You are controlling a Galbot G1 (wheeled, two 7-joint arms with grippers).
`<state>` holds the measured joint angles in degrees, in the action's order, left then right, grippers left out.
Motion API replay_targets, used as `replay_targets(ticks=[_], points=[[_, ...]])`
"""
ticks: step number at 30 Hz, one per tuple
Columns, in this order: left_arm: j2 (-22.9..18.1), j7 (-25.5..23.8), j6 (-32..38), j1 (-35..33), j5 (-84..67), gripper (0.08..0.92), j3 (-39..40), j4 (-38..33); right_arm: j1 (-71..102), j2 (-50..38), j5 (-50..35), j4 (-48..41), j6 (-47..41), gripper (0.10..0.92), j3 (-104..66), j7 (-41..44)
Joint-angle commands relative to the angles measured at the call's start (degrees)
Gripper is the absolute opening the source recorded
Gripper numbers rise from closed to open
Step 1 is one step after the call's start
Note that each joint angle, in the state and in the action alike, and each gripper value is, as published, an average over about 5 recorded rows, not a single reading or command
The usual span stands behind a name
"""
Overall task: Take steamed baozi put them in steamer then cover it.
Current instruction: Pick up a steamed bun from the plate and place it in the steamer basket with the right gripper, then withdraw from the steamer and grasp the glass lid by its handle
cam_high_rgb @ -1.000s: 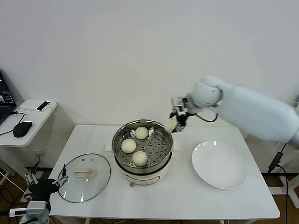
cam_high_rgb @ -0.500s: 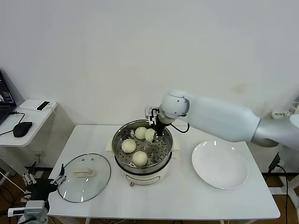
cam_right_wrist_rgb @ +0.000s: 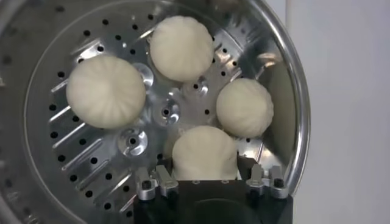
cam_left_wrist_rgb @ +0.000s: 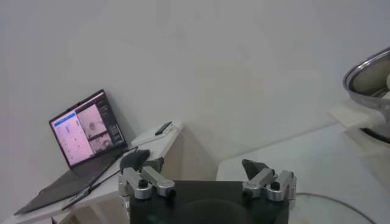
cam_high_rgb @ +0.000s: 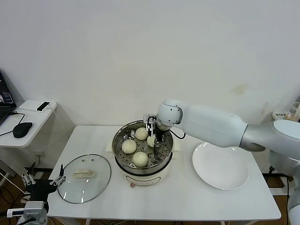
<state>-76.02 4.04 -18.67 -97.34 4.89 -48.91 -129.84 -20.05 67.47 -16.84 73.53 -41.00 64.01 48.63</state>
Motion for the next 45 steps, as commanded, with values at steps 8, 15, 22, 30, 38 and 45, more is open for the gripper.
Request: replay_targets(ticks=[8,15,22,30,38,45], points=[[-0.1,0.0,0.0,0.0,0.0,0.823,0.1,0.0,-0.9,-2.4,-0.9,4.0,-0.8,0.721,-0.3,-0.7],[-0.1,0.0,0.0,0.3,0.0,0.823,0.4,0.3,-2.6,-9.4,-5.2,13.2,-0.8,0.82,-2.5,-5.1],[-0.1,0.0,0.0,0.8,0.3,0.823,1.1,0.7,6.0,-20.0,-11.8,25.9,0.0,0.823,-12.2,-21.6],[-0.2,-0.6,1.4,1.7,1.4,0.823,2.5,1.6,37.0,-26.7,-3.5,33.7,13.3,0.823,-42.3,-36.6],[-1.1,-0.5,7.1,1.9,4.8,0.823,4.2,4.3,71.4,-16.0,10.3,34.9,31.9,0.823,-75.3,-40.7],[0.2,-0.8,18.3,2.8,16.3,0.823,3.8,11.4,90.5,1.3,14.4,35.2,48.9,0.823,-98.0,-37.5]])
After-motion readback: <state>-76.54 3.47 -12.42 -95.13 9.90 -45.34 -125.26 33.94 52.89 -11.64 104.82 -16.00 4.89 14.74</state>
